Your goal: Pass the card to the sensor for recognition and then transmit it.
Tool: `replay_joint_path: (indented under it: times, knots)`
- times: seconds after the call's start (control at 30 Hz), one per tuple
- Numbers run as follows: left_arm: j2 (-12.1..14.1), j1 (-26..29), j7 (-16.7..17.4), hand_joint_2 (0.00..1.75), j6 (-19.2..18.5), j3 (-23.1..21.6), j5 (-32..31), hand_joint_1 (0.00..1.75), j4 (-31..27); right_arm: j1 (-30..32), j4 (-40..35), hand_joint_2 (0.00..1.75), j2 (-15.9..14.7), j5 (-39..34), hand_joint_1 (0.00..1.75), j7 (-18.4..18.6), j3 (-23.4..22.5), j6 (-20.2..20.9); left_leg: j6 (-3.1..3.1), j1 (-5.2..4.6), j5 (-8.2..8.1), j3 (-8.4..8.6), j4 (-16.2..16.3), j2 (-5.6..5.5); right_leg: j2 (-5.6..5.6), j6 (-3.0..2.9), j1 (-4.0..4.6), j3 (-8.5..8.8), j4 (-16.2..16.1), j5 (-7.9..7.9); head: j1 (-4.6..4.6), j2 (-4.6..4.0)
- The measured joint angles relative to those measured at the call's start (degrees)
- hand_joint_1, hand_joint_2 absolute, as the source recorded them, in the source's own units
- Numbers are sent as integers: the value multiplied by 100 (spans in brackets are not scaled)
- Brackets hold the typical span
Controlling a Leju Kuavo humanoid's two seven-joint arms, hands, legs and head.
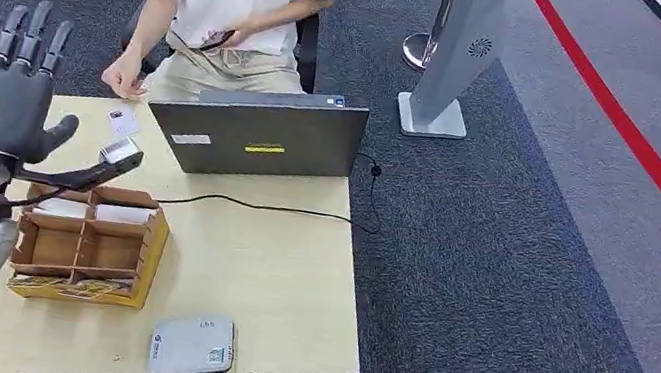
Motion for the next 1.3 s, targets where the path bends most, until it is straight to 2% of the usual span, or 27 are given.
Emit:
replay_joint_path:
  times: [0.23,0.53,1.3]
  knots:
    - [-186,865,-400,175,398,-28,194,0,-713,12,-50,175,0,-57,0,-9,0,9,2,0,-2,0,0,0,0,1,0,0,-2,-2,-4,0]
    - [-201,1791,-597,175,472,-531,135,0,-1341,53,-160,175,-7,-59,0,-79,-2,96,2,1,-2,-1,0,-1,-3,1,1,0,-2,-3,0,0]
    - [-148,1929,-621,175,459,-678,175,0,-1503,61,-212,175,-9,-59,0,-94,0,101,2,1,-1,0,0,-2,-5,2,1,2,-2,-3,-2,0]
